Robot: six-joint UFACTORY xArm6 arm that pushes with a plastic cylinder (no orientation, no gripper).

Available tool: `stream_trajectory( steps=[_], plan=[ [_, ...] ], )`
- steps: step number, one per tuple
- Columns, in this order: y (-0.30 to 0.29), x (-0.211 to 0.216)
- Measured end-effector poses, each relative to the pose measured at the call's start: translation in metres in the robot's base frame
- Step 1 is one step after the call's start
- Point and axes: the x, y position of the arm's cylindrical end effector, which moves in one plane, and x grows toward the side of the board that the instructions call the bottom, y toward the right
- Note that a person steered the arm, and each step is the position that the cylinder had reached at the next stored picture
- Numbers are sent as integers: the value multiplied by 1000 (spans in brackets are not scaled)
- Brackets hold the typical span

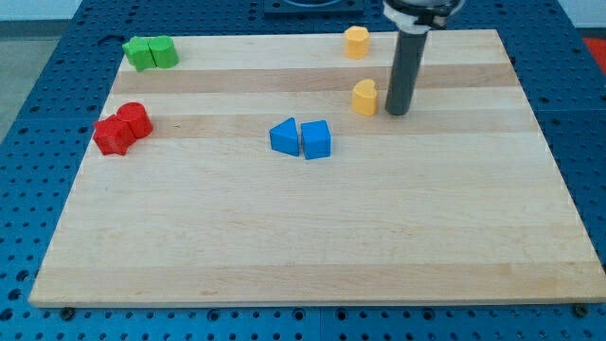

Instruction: Push the green star a bit up

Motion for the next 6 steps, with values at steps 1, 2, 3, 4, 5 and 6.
stream_trajectory(
  steps=[1, 2, 3, 4, 5, 6],
  plan=[
    [-53, -8],
    [-106, -16],
    [-135, -17],
    [-169, -22],
    [-219, -32],
    [-282, -49]
  ],
)
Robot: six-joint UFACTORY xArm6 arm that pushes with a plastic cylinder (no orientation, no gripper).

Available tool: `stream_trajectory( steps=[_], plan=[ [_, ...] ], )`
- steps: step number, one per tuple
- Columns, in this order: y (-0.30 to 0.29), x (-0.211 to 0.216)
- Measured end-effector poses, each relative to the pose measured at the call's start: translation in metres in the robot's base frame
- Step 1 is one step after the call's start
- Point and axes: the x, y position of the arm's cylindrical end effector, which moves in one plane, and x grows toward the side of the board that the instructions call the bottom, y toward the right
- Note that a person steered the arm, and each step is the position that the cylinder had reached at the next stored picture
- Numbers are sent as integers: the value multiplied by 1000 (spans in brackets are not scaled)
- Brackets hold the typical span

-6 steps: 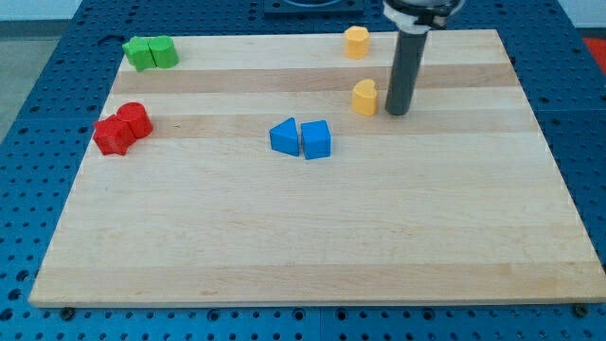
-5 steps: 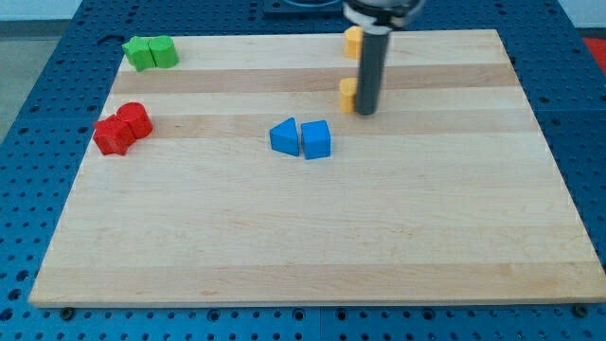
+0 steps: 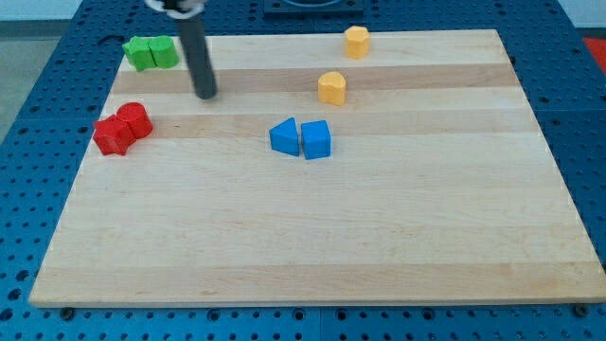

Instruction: Push the green star a bit up

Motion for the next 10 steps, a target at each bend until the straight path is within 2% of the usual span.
stream_trajectory(
  steps=[1, 2, 4, 5, 7, 10],
  plan=[
    [-80, -1],
    [-119, -2],
    [-121, -7],
    [-121, -26],
    [-121, -37],
    [-121, -87]
  ],
)
